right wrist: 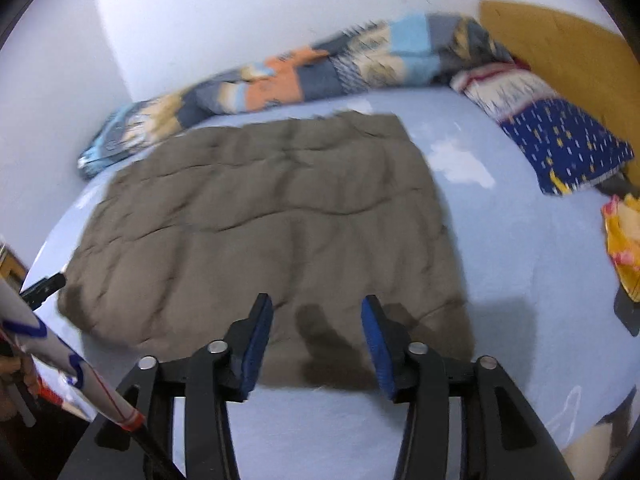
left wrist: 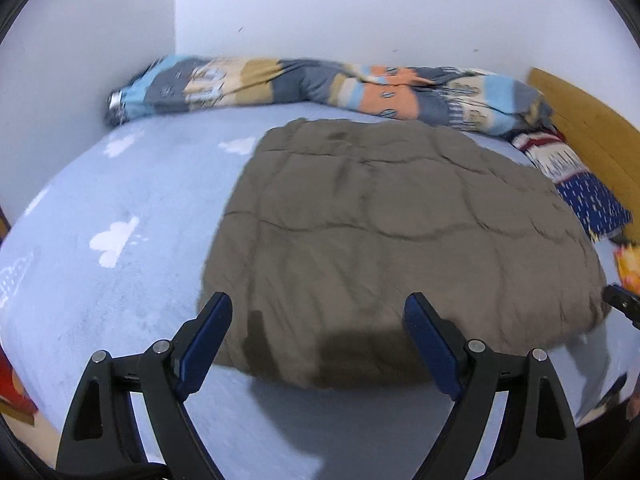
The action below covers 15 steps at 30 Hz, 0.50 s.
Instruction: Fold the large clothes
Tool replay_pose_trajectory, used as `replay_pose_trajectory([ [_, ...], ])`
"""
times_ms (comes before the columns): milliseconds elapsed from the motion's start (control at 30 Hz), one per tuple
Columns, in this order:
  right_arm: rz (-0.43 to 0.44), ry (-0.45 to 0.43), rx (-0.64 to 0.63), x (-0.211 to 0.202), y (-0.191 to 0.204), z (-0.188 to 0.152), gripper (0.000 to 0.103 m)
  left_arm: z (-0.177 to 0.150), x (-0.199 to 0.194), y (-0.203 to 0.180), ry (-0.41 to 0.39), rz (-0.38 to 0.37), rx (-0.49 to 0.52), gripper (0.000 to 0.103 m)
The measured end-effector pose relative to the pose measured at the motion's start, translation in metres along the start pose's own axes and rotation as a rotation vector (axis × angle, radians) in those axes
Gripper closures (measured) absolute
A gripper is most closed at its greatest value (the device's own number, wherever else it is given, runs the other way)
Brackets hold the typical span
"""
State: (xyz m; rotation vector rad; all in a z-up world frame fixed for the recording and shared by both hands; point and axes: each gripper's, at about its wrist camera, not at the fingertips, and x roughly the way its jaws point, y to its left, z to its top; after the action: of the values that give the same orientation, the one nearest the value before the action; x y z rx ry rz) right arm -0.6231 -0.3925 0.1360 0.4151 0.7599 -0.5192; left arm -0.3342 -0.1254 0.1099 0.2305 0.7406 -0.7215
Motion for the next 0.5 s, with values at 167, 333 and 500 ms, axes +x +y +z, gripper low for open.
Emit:
replay_pose_trajectory([
  [167, -0.046, 0.029, -0.046, 0.012, 0.023, -0.013, 0.049, -0.018, 0.013, -0.021, 0.011, 0.036, 0.056, 0.015],
  [333, -0.062, 0.077, -0.037, 0.040, 0.018, -0.020, 0.048, -0.022, 0.038, -0.022, 0.033, 0.060, 0.040, 0.015],
  [500, -0.071, 0.068, -0.043, 0.035, 0.019, -0.021, 0.048, -0.024, 0.031, -0.024, 0.029, 0.063, 0.038, 0.015],
])
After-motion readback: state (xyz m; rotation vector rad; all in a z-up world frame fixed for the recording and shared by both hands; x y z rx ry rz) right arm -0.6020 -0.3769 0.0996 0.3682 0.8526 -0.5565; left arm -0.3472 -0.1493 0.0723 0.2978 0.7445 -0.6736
